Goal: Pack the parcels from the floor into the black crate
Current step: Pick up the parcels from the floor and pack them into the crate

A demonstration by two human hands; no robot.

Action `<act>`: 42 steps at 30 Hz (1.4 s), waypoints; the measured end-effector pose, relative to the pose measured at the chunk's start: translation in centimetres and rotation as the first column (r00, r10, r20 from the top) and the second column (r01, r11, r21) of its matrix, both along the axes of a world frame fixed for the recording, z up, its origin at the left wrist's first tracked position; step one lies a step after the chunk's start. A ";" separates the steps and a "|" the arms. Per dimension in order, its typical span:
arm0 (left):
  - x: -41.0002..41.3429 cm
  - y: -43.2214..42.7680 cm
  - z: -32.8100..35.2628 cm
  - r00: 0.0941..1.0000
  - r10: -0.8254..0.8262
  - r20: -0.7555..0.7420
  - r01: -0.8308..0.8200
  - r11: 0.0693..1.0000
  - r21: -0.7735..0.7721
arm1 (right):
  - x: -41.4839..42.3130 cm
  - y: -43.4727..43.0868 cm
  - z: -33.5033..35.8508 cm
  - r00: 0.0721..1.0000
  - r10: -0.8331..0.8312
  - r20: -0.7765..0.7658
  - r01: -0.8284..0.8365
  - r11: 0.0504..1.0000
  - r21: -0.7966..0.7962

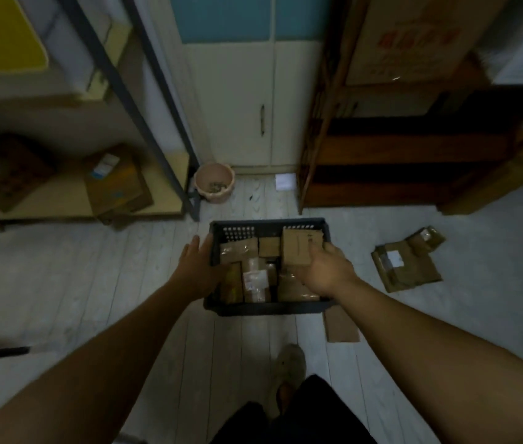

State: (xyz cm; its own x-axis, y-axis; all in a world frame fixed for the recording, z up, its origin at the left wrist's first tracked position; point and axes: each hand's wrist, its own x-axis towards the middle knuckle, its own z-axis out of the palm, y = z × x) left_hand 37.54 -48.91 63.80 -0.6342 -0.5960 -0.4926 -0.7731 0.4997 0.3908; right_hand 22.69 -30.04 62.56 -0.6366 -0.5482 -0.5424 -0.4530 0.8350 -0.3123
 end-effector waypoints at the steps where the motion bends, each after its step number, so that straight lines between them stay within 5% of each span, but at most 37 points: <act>1: -0.2 0.6 0.6 1.000 -0.015 -0.018 0.014 1.000 -0.008 | 0.3 1.4 0.8 0.999 -0.035 -0.016 0.035 0.999 0.001; 10: -2.2 10.2 6.2 0.965 -0.233 -0.124 0.243 0.967 0.075 | 2.4 14.6 6.8 0.979 -0.045 -0.196 0.074 0.987 0.145; 18: -9.6 23.0 9.3 0.889 -0.411 -0.203 0.437 0.894 0.101 | -2.4 29.9 9.8 0.940 -0.214 -0.264 0.246 0.964 0.097; 28: -21.0 43.6 7.3 0.914 -0.348 -0.210 0.392 0.890 0.233 | -11.9 51.2 10.2 0.938 -0.272 -0.213 0.315 0.926 0.206; 42: -36.9 44.4 0.8 0.944 -0.326 -0.057 0.330 0.921 0.205 | -27.9 52.8 5.9 0.957 -0.262 -0.121 0.282 0.939 0.195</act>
